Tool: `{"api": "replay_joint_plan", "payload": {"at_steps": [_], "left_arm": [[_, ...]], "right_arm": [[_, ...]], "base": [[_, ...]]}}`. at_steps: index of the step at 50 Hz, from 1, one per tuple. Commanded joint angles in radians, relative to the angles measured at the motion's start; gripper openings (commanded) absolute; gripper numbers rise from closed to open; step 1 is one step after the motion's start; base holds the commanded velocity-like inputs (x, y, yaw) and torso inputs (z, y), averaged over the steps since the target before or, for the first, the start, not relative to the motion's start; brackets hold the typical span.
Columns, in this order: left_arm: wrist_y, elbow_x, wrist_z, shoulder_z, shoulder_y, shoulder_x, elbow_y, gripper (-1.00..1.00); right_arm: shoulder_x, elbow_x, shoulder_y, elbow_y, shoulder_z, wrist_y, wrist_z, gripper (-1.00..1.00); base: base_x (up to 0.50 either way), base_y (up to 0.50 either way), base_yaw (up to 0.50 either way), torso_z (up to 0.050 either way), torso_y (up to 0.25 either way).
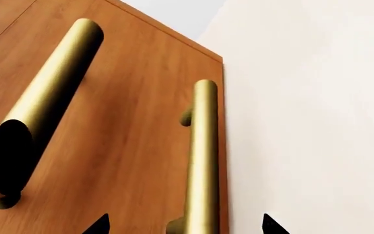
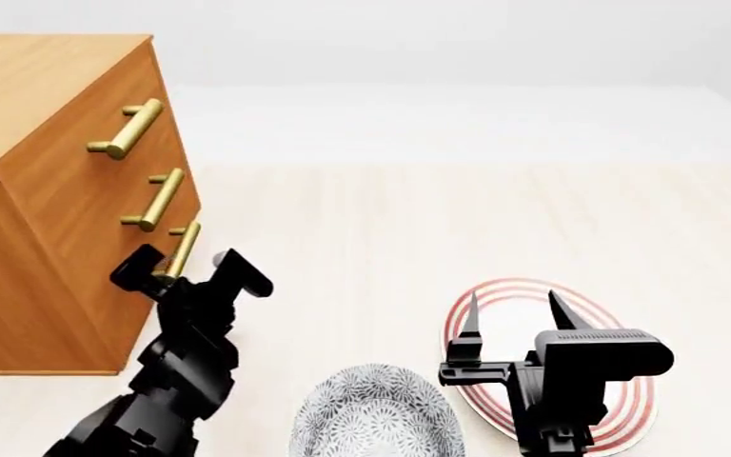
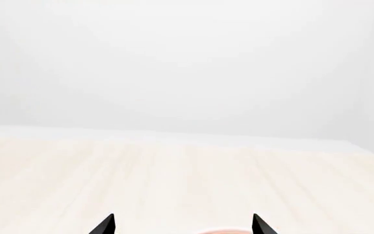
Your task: Open the bottom drawer of the cabinet.
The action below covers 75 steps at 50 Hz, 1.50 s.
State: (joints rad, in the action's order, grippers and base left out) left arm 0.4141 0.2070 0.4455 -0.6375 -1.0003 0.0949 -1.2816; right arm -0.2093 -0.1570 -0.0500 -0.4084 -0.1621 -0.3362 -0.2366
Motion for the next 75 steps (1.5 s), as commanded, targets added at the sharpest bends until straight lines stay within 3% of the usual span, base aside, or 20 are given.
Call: {"api": "replay_joint_plan", "payload": {"at_steps": [1,2,3,17,27,33,41,75], "left_arm": [[0.035,-0.065,0.024,-0.064,-0.007,0.009,-0.026,1.0],[0.033,-0.07,0.024,-0.07,-0.007,0.009,-0.026,1.0],[0.033,-0.075,0.027,-0.075,-0.007,0.01,-0.026,-1.0],[0.039,-0.131,0.026,-0.132,-0.01,0.013,-0.026,-1.0],[0.006,-0.122,0.01,-0.183,-0.014,-0.029,-0.01,-1.0],[0.227,-0.104,0.002,-0.197,0.072,0.036,0.347,-1.0],[0.36,-0.094,-0.023,-0.217,0.13,0.07,0.562,-1.0],[0.464,-0.076,-0.063,-0.3,0.143,0.011,0.717,-1.0]], "right_arm": [[-0.004,-0.007,0.0,0.006,-0.002,0.006,-0.005,1.0],[-0.005,-0.007,0.0,0.006,-0.003,0.007,-0.005,1.0],[-0.005,-0.008,0.0,0.006,-0.003,0.007,-0.006,1.0],[-0.011,-0.017,-0.003,0.007,-0.01,0.012,-0.008,1.0],[-0.014,-0.021,-0.004,0.013,-0.013,0.017,-0.011,1.0],[-0.018,-0.025,-0.001,0.008,-0.012,0.018,-0.015,1.0],[-0.021,-0.028,0.0,0.007,-0.014,0.02,-0.019,1.0],[-0.038,-0.047,0.0,0.003,-0.02,0.028,-0.035,1.0]], "base": [[0.0,0.0,0.0,0.0,0.0],[0.0,0.0,0.0,0.0,0.0],[0.0,0.0,0.0,0.0,0.0],[0.0,0.0,0.0,0.0,0.0],[0.0,0.0,0.0,0.0,0.0],[0.0,0.0,0.0,0.0,0.0],[0.0,0.0,0.0,0.0,0.0],[0.0,0.0,0.0,0.001,0.004]]}}
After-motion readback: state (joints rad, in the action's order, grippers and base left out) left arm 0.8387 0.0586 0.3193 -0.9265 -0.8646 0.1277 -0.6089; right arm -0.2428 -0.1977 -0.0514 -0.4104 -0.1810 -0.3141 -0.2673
